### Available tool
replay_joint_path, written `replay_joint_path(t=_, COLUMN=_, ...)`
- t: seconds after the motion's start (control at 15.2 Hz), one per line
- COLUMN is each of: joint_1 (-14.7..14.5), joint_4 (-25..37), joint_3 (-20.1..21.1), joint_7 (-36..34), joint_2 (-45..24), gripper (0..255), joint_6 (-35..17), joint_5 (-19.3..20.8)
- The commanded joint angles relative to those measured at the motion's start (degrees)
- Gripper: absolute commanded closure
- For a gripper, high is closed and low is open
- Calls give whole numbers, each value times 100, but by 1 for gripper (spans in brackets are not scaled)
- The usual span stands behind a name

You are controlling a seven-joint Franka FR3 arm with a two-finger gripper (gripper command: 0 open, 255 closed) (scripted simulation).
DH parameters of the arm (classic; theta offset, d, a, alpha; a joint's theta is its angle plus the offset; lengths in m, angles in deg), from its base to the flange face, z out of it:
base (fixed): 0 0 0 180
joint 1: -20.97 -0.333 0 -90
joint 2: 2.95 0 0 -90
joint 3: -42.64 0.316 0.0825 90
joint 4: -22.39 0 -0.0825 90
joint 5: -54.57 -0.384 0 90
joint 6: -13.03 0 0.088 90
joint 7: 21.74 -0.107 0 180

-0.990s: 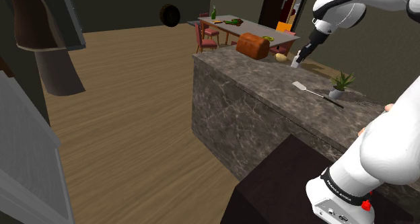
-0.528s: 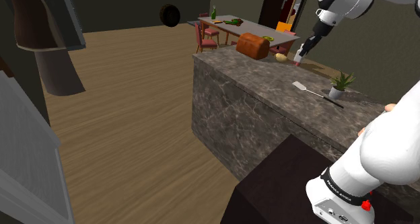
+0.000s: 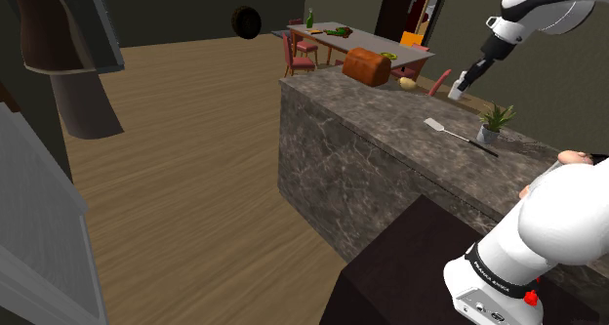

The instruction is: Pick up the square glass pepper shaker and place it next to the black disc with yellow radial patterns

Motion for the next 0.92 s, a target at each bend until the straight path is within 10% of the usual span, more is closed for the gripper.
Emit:
replay_joint_path(t=0.0, joint_1=232, joint_4=-358, joint_3=134, joint_7=-90, joint_2=470, gripper=255, joint_6=39, joint_5=325)
replay_joint_path(t=0.86, joint_1=1980, joint_4=-1819, joint_3=508, joint_7=304, joint_2=3003, gripper=255, joint_6=1092, joint_5=1550)
